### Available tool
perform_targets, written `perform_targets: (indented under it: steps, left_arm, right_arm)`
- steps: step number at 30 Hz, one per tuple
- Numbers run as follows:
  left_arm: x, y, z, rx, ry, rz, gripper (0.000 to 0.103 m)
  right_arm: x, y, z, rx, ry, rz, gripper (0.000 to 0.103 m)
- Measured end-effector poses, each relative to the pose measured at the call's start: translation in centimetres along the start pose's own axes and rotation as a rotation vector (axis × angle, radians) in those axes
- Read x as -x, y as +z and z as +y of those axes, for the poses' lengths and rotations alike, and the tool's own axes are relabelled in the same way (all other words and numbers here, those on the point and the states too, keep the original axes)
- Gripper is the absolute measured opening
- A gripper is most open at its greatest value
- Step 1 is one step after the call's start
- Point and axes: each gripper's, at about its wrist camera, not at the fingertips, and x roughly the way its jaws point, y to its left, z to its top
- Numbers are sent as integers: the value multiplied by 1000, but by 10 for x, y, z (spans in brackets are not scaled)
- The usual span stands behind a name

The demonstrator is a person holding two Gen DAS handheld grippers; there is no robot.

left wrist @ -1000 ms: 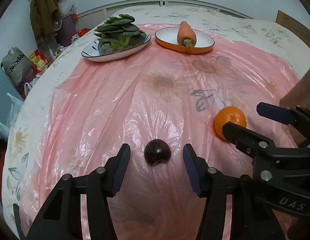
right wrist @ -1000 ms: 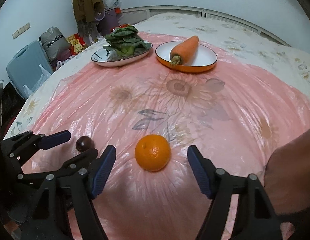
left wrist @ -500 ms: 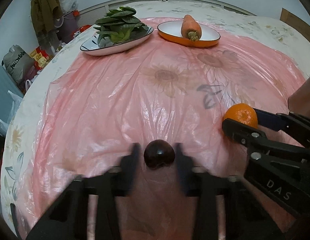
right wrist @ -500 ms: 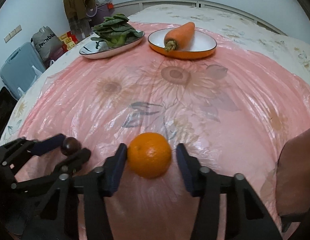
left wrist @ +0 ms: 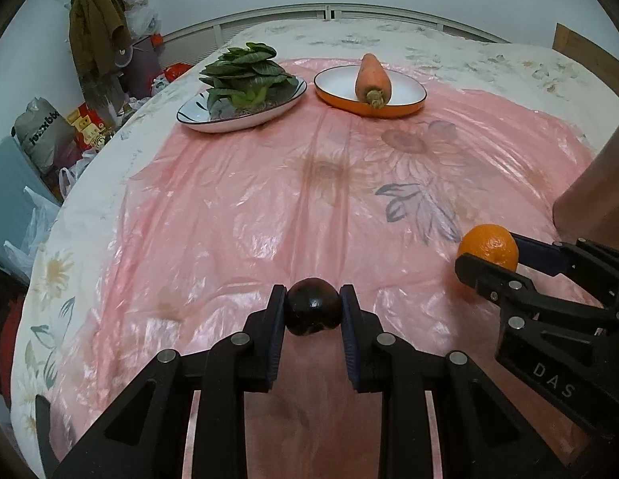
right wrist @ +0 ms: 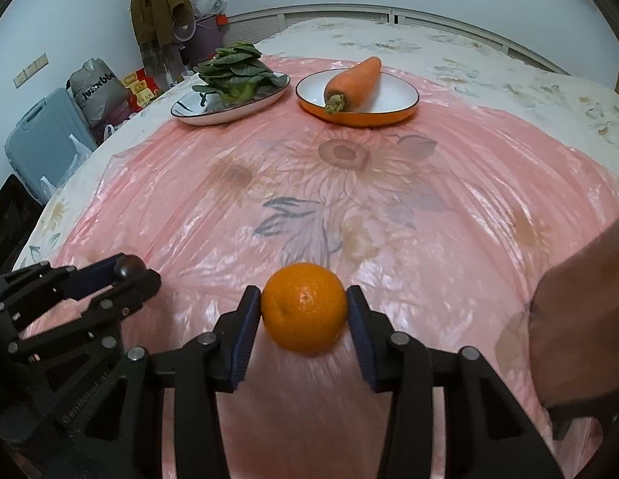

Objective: Organize fruits
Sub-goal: 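Carry the dark plum in the left tool to the tray while the right tool carries the orange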

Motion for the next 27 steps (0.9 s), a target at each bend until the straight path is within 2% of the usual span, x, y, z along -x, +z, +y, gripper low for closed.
perform_targets:
  steps: [13, 21, 27]
  left_arm:
    - [55, -20, 3, 16, -34, -1, 22]
    - [103, -50, -15, 14, -85, 9, 22]
    - [134, -69, -42, -14, -111, 8, 22]
  right_arm:
    - [65, -28, 1, 0, 16, -20, 80]
    - [118, -68, 1, -6, 53, -19, 80]
    - [164, -106, -17, -25, 56, -29, 80]
